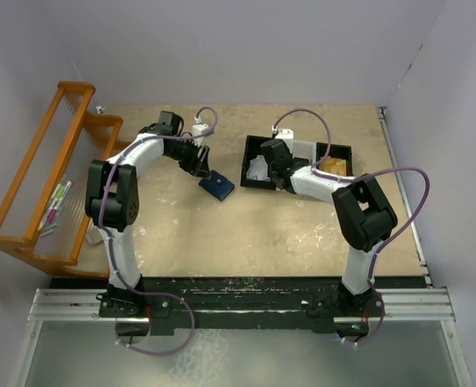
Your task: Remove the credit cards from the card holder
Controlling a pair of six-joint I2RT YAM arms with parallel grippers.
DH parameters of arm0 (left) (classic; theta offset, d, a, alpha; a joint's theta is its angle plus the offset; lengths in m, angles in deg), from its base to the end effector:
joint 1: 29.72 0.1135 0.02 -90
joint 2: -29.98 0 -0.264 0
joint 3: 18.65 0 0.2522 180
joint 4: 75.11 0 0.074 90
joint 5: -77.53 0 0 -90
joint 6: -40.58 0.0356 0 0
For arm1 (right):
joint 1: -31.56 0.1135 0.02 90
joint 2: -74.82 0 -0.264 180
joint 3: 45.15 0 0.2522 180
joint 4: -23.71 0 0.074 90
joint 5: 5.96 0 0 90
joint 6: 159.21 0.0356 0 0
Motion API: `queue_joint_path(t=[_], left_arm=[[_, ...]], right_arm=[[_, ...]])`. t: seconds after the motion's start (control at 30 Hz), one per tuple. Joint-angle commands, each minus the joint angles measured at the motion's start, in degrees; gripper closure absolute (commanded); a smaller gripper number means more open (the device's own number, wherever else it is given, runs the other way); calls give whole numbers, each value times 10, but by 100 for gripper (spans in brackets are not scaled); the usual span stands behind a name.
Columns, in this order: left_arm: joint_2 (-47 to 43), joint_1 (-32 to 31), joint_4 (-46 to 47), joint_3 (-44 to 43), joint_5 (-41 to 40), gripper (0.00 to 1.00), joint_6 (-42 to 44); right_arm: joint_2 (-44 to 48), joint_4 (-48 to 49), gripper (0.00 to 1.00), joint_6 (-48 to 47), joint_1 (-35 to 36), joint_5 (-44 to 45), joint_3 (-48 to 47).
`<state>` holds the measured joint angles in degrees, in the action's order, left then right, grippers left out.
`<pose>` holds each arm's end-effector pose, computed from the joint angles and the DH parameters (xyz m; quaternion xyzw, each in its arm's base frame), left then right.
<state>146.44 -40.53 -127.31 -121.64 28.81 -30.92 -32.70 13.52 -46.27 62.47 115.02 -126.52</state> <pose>0.4125 -0.1027 0.1993 0.3033 0.8662 -0.3306 0.2199 0.3612 0.1949 0.1922 0.0605 0.8662 -0.0155 0.4957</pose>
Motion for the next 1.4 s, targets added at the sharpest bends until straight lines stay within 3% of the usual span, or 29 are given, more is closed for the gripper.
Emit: queue_joint_path(t=[0.0,0.3,0.6,0.77,1.07,1.37], left_arm=[[8,1,44,-3,-9,41,-22],[44,2,39,-2,-4,49,1],[66,1,35,-5,6,56,16],[39,2,47,23,-19,50,31],[32,15,-40,13,2,100,77],[-50,38,-151,72,15,100,140]], right_arm=[[21,-9,78,29,18,14,-18],[43,-47,81,104,64,49,-5],[78,-21,84,109,76,4,50],[78,-13,85,114,96,-16,55],[78,-22,86,141,134,-35,53],[77,-32,87,182,149,-33,64]])
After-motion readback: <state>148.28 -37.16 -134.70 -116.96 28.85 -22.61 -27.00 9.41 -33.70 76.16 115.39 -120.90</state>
